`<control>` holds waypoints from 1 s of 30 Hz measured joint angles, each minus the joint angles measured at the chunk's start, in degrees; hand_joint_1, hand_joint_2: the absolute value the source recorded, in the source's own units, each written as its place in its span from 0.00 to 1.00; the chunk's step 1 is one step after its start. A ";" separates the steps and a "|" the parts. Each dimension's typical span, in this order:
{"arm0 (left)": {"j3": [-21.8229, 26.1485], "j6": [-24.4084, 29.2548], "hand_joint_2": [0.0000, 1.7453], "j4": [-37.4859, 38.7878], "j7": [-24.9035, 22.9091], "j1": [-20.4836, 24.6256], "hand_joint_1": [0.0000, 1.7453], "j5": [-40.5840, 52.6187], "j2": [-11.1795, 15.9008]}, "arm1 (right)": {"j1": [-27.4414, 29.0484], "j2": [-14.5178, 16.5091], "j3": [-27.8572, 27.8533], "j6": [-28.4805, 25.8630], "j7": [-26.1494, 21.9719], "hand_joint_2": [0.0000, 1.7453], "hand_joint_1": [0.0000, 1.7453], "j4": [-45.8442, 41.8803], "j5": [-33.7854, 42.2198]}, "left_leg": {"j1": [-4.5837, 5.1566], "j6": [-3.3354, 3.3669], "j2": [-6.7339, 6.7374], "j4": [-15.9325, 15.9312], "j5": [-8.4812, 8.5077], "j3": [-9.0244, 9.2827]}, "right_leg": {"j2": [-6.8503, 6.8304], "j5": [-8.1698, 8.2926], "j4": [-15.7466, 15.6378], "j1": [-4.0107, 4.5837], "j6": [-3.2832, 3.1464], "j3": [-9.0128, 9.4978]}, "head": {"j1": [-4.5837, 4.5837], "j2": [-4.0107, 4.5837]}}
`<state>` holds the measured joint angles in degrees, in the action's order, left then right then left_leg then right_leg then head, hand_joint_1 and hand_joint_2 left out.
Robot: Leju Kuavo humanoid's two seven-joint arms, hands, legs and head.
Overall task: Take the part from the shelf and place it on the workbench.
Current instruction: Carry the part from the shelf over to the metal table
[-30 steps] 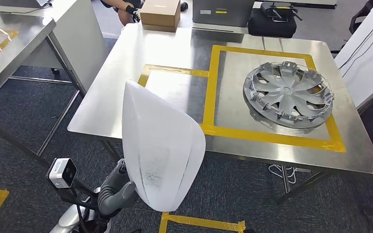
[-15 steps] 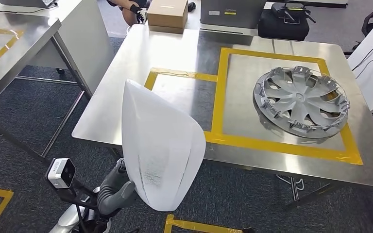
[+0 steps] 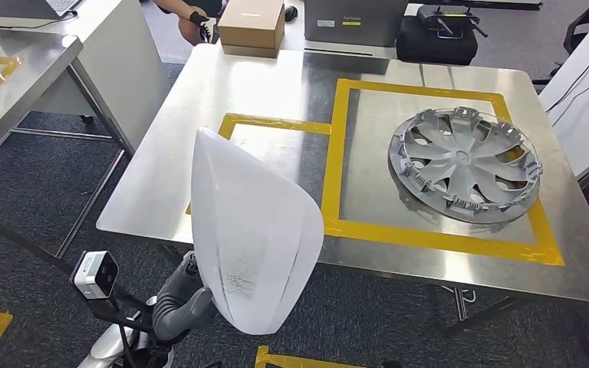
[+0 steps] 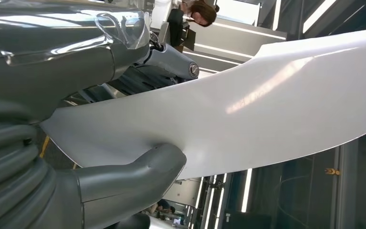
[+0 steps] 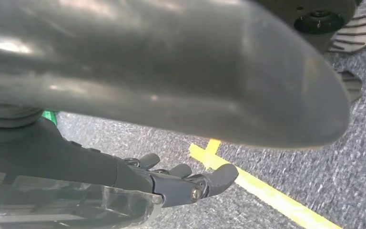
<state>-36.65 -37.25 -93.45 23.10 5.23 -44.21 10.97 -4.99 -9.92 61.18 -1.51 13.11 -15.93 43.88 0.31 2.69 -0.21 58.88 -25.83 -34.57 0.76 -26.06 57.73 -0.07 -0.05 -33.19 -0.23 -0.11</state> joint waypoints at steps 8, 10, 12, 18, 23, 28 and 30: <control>0.02 2.00 1.00 -0.01 0.14 0.48 1.00 2.56 -0.10 | 1.25 -0.21 -0.25 0.08 -1.23 0.00 0.00 0.01 1.36 | -0.70 0.80 0.13 -2.85 0.84 2.22 | -0.22 -5.71 14.60 -0.86 1.21 -7.56 | 0.16 0.00; 0.26 3.36 1.00 -0.02 0.38 0.38 1.00 3.79 -0.07 | 1.99 -0.30 -0.30 0.06 -1.59 0.00 0.00 0.02 1.69 | -0.94 0.42 -0.05 -2.71 0.57 2.35 | -0.32 -4.56 14.02 -1.58 2.60 -7.74 | 0.20 0.00; 0.63 4.02 1.00 -0.12 0.52 0.33 1.00 4.26 -0.05 | 2.33 -0.31 -0.32 0.04 -1.80 0.00 0.00 0.00 1.78 | -1.22 -0.42 -0.15 -2.17 0.00 2.47 | -0.68 -1.33 6.45 -2.30 4.18 -4.30 | 0.23 0.00; 1.33 4.33 1.00 -0.78 0.62 0.38 1.00 4.80 0.16 | 2.68 -0.18 -0.36 0.04 -1.90 0.00 0.00 -0.07 1.80 | -1.41 -2.10 -0.06 -0.54 -1.53 2.15 | -0.46 0.28 1.11 -2.19 2.12 -1.45 | 0.14 0.00; 1.45 4.33 1.00 -0.98 0.64 0.28 1.00 4.86 0.38 | 2.76 -0.16 -0.36 0.04 -1.90 0.00 0.00 -0.07 1.80 | -1.56 -2.54 0.12 14.65 -8.64 -5.31 | -0.41 0.02 1.07 -1.52 0.91 -1.14 | 0.10 0.00; 1.65 5.08 1.00 -1.19 0.90 0.19 1.00 5.94 0.55 | 2.84 0.10 -0.38 0.05 -1.95 0.00 0.00 -0.12 2.02 | -0.19 0.87 0.27 4.59 -1.84 -0.99 | -0.10 -0.23 0.98 -0.22 0.54 -0.44 | 0.23 0.00; 2.32 7.33 1.00 -1.69 1.49 0.12 1.00 8.54 0.61 | 2.97 0.37 -0.51 0.10 -2.19 0.00 0.00 -0.21 2.62 | 0.70 2.30 0.61 0.54 -0.77 0.87 | -0.14 -0.22 0.88 -0.39 0.57 -0.45 | 0.38 0.00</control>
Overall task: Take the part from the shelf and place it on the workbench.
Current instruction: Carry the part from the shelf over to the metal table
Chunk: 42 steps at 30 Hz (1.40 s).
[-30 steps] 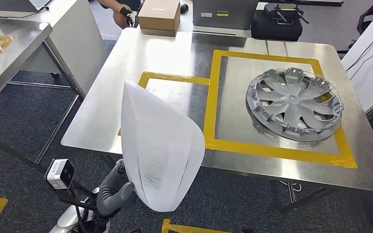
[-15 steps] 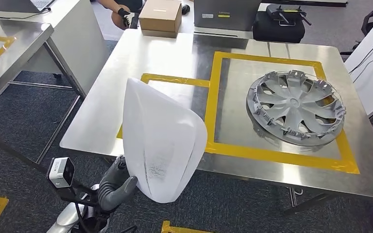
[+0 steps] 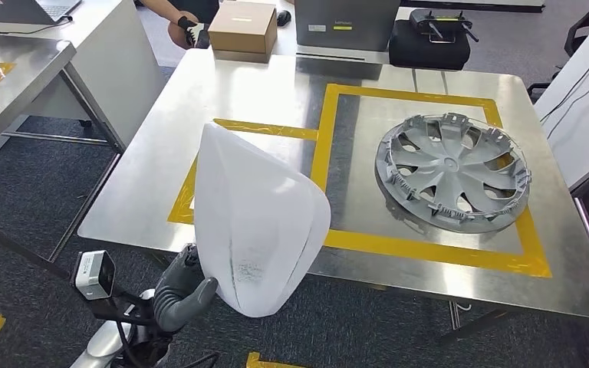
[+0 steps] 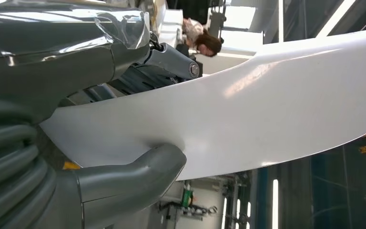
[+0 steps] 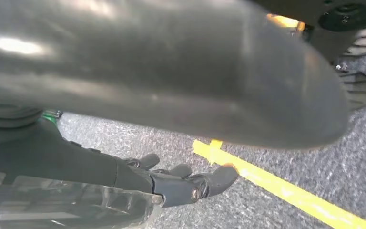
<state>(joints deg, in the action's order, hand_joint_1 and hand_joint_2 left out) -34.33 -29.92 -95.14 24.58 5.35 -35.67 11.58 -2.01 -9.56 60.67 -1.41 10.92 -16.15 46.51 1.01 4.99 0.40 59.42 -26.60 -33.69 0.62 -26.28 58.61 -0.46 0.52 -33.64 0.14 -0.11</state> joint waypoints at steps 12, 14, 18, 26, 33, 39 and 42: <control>11.12 55.91 1.00 8.66 -14.88 6.50 1.00 68.88 0.32 | 1.56 1.95 -0.81 -1.17 -3.90 0.00 0.00 0.47 3.31 | -1.20 -1.42 0.16 -3.33 1.67 1.42 | -0.63 -3.11 9.63 -1.58 2.98 -4.98 | 0.02 0.00; 14.38 66.65 1.00 17.05 -21.60 11.86 1.00 90.34 -0.11 | 0.99 2.81 -0.82 -1.40 -3.98 0.00 0.00 0.66 3.63 | -1.39 -2.57 0.03 -2.10 1.09 0.90 | -0.78 -0.48 2.23 -1.89 3.69 -1.35 | 0.01 0.00; 18.58 68.64 1.00 31.60 -24.13 20.07 1.00 111.53 -0.91 | 0.18 3.75 -0.92 -1.68 -3.80 0.00 0.00 1.01 4.29 | -1.46 -4.04 -0.22 -1.20 0.78 0.25 | -0.55 0.01 0.63 -1.71 1.51 -0.67 | -0.09 0.00; 20.21 68.61 1.00 40.32 -27.36 24.14 1.00 111.54 -1.19 | -0.02 4.06 -1.07 -1.87 -3.78 0.00 0.00 1.13 4.39 | -1.95 -4.89 -0.16 3.35 -2.25 -1.76 | 0.03 0.24 0.49 -1.91 0.68 -0.62 | -0.19 0.00; 21.02 68.63 1.00 50.06 -27.89 28.25 1.00 111.47 -1.72 | -0.21 4.69 -1.16 -1.87 -3.78 0.00 0.00 1.39 4.48 | -1.26 -2.95 -0.54 0.01 2.08 -2.04 | 0.48 -0.15 0.38 -0.86 0.31 -0.38 | -0.14 0.00; 20.99 68.63 1.00 54.25 -29.99 30.54 1.00 112.10 -2.04 | -0.27 4.85 -1.16 -1.94 -3.75 0.00 0.00 1.52 4.53 | -1.39 -2.11 -0.33 -2.70 2.85 -0.70 | 0.08 -2.84 5.75 -0.80 0.93 -3.22 | -0.08 0.00; 20.72 68.60 1.00 57.59 -31.03 31.70 1.00 113.42 -2.27 | -0.25 4.77 -1.15 -2.04 -3.74 0.00 0.00 1.62 4.53 | -1.05 -1.97 -0.35 -2.71 2.89 -0.72 | -0.01 -5.62 15.36 -0.76 0.88 -8.30 | -0.07 0.00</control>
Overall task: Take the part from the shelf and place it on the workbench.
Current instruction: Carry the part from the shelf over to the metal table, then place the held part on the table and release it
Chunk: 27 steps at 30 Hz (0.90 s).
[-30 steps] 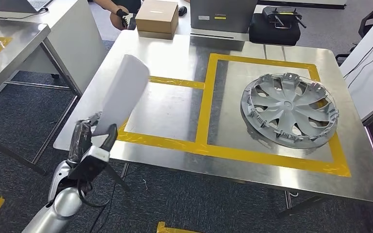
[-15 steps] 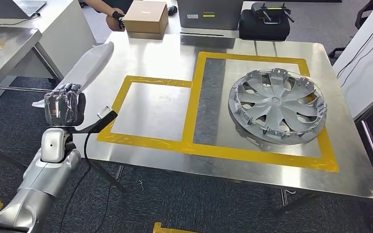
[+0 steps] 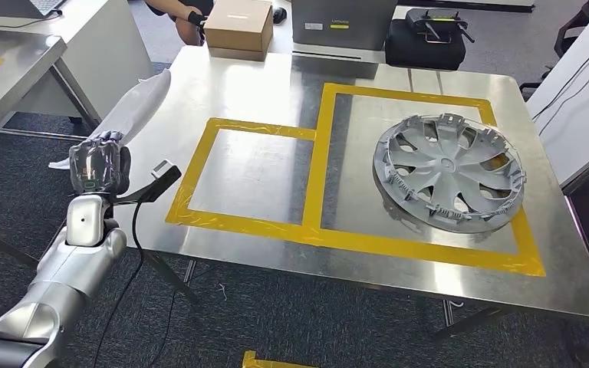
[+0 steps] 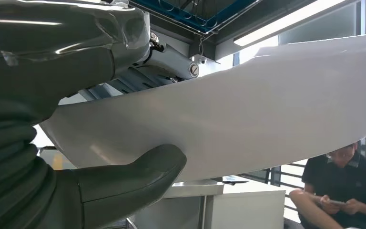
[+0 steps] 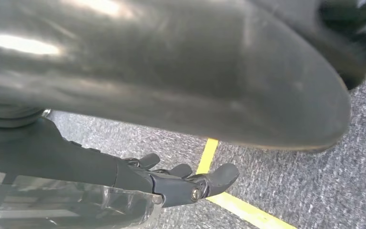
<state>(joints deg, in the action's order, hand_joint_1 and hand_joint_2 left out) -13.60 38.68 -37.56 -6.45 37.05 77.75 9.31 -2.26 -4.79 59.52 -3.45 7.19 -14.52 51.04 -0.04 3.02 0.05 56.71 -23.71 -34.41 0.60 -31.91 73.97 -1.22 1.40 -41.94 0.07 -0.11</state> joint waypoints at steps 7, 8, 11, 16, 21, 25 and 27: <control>-1.82 -1.87 1.00 6.88 4.30 3.62 1.00 -0.84 -1.87 | -0.15 -0.89 0.03 0.47 0.84 0.00 0.00 -0.10 -0.25 | 0.58 -0.89 -0.45 1.19 -0.59 -0.57 | -0.47 6.76 -15.80 0.34 0.27 7.06 | -0.08 0.00; -2.06 -1.93 1.00 7.43 5.10 3.78 1.00 -1.32 -2.42 | -0.11 -1.00 0.04 0.51 0.93 0.00 0.00 -0.17 -0.27 | 0.49 -1.06 -0.45 1.18 -0.60 -0.60 | -0.44 6.89 -15.87 0.28 -0.05 7.04 | -0.09 0.00; -2.82 -2.15 1.00 8.42 7.02 3.94 1.00 -2.43 -4.04 | -0.14 -1.35 0.08 0.27 1.01 0.00 0.00 -0.43 -0.45 | 0.13 -1.97 -0.36 3.97 -2.62 -1.98 | -0.35 7.16 -16.21 -0.26 -0.88 7.25 | -0.10 0.00; -4.75 -3.45 1.00 9.40 9.74 3.57 1.00 -4.27 -6.75 | -0.26 -1.50 0.33 -0.37 1.13 0.00 0.00 -1.11 -1.18 | -0.87 -3.19 -0.20 17.39 -7.51 -8.44 | -0.21 7.18 -16.21 -0.37 -1.30 7.29 | -0.13 0.00; -7.33 -4.21 1.00 9.20 13.00 3.53 1.00 -6.58 -9.37 | -0.85 -1.49 0.62 -0.37 1.44 0.00 0.00 -1.78 -1.79 | -0.89 -2.54 -0.23 2.42 -1.02 -1.04 | -0.01 7.14 -16.18 -0.17 -0.58 7.27 | -0.09 0.00; -9.39 -5.08 1.00 8.38 14.45 3.24 1.00 -8.15 -11.03 | -0.88 -1.56 1.06 -0.39 1.60 0.00 0.00 -2.01 -2.14 | -0.55 -1.09 -0.26 1.05 -0.79 -0.42 | -0.09 6.94 -15.89 -0.29 0.72 6.72 | -0.05 0.00; -10.38 -5.33 1.00 7.81 14.84 3.24 1.00 -9.09 -11.77 | -0.88 -1.65 1.27 -0.55 1.62 0.00 0.00 -2.15 -2.27 | -0.69 -0.22 -0.18 0.44 -0.36 -0.16 | -0.18 4.80 -11.59 -0.26 0.51 4.65 | 0.00 0.00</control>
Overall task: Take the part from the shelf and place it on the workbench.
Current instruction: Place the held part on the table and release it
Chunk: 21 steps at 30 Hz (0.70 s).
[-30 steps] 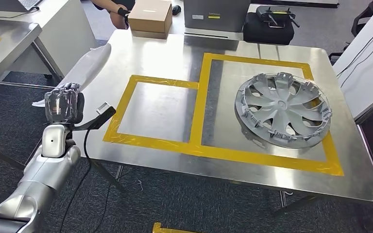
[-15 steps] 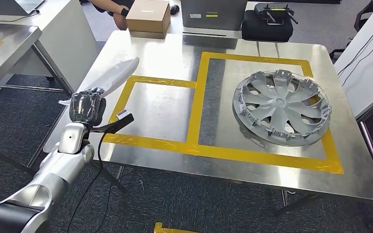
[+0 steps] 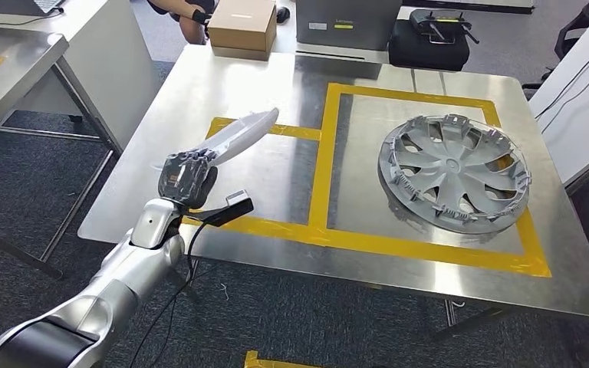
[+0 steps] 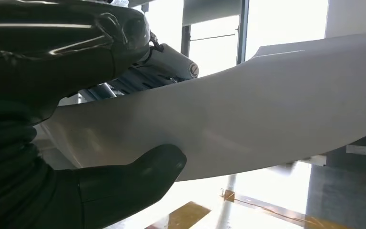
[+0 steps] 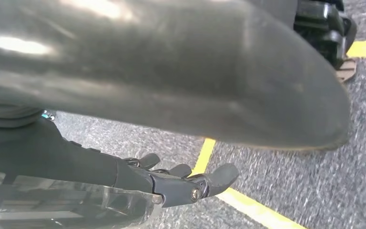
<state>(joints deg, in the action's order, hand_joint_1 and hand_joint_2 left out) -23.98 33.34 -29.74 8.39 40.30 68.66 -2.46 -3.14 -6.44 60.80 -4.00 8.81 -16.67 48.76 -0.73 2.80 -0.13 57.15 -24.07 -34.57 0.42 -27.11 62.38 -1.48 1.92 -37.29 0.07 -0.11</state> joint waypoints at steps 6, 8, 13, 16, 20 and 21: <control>-3.49 -0.94 1.00 -1.47 -0.27 -1.21 1.00 -2.63 -1.26 | -0.06 -0.15 0.45 -0.83 0.05 0.00 0.00 -0.14 -0.25 | 0.42 0.29 -0.12 0.19 -0.07 -0.02 | -0.11 -1.82 6.97 -0.02 0.91 -3.16 | -0.01 0.00; -4.07 -0.99 1.00 -1.94 -0.45 -1.25 1.00 -2.92 -1.39 | -0.17 -0.22 0.50 -0.85 0.13 0.00 0.00 -0.15 -0.26 | 0.64 -0.17 -0.18 0.69 -0.38 -0.21 | -0.29 0.70 -0.69 -0.06 1.20 0.68 | 0.00 0.00; -4.95 -1.60 1.00 -2.29 -0.88 -1.34 1.00 -3.09 -1.38 | -0.24 -0.20 0.64 -0.85 0.25 0.00 0.00 -0.26 -0.27 | 0.67 -1.21 -0.19 1.57 -1.08 -0.73 | -0.25 1.87 -4.10 -0.01 -0.23 2.55 | -0.11 0.00; -5.24 -2.17 1.00 -2.30 -1.20 -1.38 1.00 -3.56 -1.14 | -0.25 -0.23 0.64 -0.85 0.25 0.00 0.00 -0.29 -0.26 | 0.34 -2.15 -0.10 8.31 -5.00 -3.87 | -0.21 1.90 -4.20 -0.28 -1.15 2.68 | -0.20 0.00; -5.55 -2.57 1.00 -2.22 -1.32 -2.02 1.00 -3.88 -0.68 | -0.05 -0.23 0.64 -0.85 0.25 0.00 0.00 -0.31 -0.26 | 0.10 -2.45 -0.02 16.91 -7.05 -8.33 | -0.13 1.86 -4.18 -0.07 -1.40 2.71 | -0.23 0.00; -5.60 -2.60 1.00 -2.21 -1.33 -2.05 1.00 -3.93 -0.59 | -0.03 -0.22 0.64 -0.85 0.25 0.00 0.00 -0.31 -0.26 | 0.12 -2.21 -0.02 14.20 -5.25 -7.14 | -0.07 1.85 -4.18 -0.02 -1.40 2.77 | -0.24 0.00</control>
<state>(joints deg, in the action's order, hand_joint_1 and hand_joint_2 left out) -29.58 30.75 -31.95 7.06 38.25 64.73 -3.05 -3.18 -6.66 61.44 -4.85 9.06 -16.98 48.50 -0.62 0.59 -0.14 71.35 -29.33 -41.72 0.35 -25.26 58.20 -1.50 0.51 -34.52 -0.16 -0.11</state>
